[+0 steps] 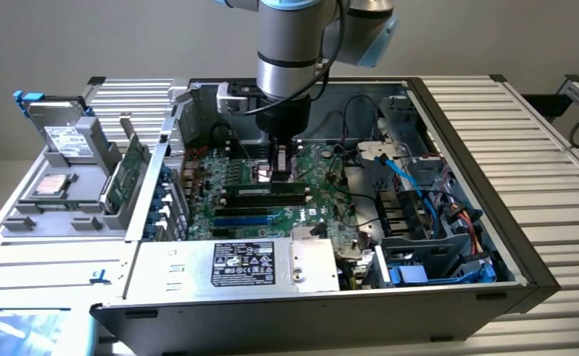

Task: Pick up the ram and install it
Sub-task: 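Insert the ram into the slot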

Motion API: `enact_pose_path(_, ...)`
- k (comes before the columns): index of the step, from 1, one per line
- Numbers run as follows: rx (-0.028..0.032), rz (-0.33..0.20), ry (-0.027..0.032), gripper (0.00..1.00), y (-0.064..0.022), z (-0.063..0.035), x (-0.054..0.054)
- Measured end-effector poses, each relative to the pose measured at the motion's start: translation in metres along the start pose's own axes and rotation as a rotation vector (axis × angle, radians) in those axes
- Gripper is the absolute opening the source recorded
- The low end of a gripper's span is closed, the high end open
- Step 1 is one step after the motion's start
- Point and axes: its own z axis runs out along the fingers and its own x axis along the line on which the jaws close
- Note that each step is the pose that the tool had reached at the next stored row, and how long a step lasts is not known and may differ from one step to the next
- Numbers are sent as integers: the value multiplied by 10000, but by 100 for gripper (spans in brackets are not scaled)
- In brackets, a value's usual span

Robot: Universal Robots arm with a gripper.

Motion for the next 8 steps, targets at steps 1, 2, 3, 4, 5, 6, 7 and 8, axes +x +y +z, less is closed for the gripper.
enact_pose_path(1, 0, -1, 1, 14, 0, 2, 0)
enact_pose_path(2, 0, -1, 1, 14, 0, 5, 0)
enact_pose_path(3, 0, -1, 1, 14, 0, 6, 1)
enact_pose_path(4, 1, -2, 1, 14, -1, 7, 4)
enact_pose_path(5, 1, -3, 0, 14, -1, 9, 8)
enact_pose_path(6, 0, -2, 1, 14, -1, 10, 8)
enact_pose_path(7, 1, 0, -2, 14, -1, 12, 10)
enact_pose_path(8, 1, -1, 0, 14, -1, 12, 14)
